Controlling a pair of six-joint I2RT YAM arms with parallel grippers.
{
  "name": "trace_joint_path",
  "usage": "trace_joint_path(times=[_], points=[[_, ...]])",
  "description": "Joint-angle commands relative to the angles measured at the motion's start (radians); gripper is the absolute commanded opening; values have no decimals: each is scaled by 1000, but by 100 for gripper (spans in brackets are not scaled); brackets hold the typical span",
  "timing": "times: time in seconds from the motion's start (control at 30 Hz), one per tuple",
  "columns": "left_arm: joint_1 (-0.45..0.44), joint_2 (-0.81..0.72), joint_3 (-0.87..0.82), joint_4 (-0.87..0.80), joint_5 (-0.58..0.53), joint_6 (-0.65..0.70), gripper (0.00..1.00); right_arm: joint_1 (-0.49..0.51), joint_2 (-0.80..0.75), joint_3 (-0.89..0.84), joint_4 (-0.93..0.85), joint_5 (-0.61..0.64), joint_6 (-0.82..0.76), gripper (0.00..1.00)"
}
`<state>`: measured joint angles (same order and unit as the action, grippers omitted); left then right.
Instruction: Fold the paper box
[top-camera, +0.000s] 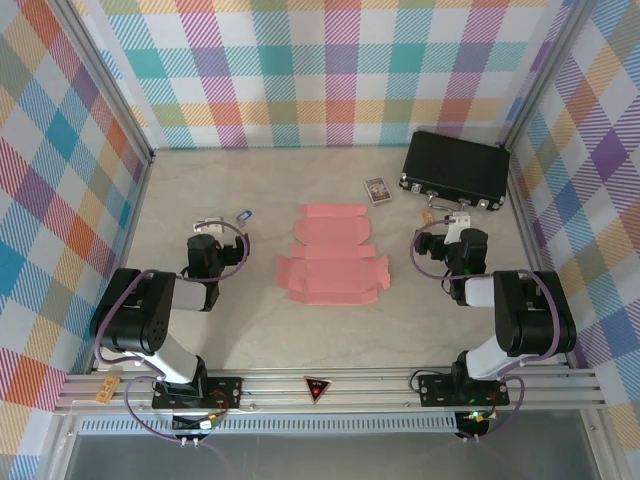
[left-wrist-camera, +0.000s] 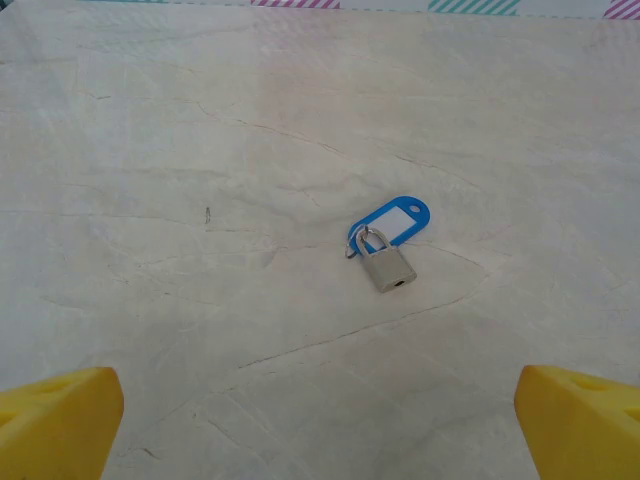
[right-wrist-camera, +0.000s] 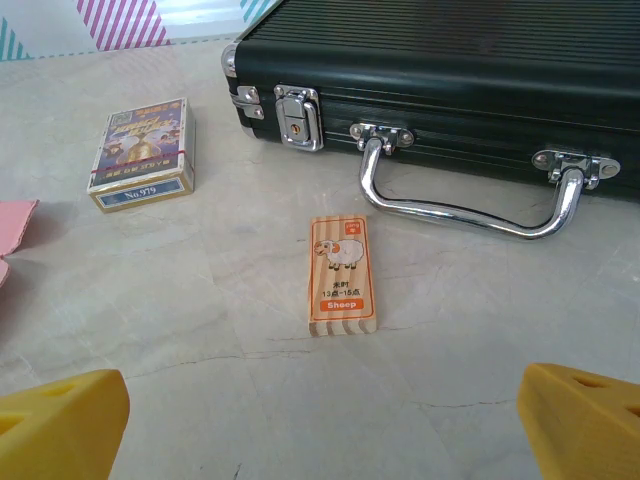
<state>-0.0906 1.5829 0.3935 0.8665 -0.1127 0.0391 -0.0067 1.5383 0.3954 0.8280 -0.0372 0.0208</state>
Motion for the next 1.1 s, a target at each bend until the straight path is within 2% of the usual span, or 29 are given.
trace_joint_path(times=[0.0,0.87,1.0,1.07], points=[[12,2,15,9,15,6,100,5,0,19,0,2,-8,99],[12,-5,13,10,-9,-2,100,5,-4,11,10,3,-7,99],[12,-81,6,-37,-50,-17,100,6,-59,-17,16,42,10,99],[9,-158,19,-126,-73,-24,100,5,-132,-12,-62,58,20,99]])
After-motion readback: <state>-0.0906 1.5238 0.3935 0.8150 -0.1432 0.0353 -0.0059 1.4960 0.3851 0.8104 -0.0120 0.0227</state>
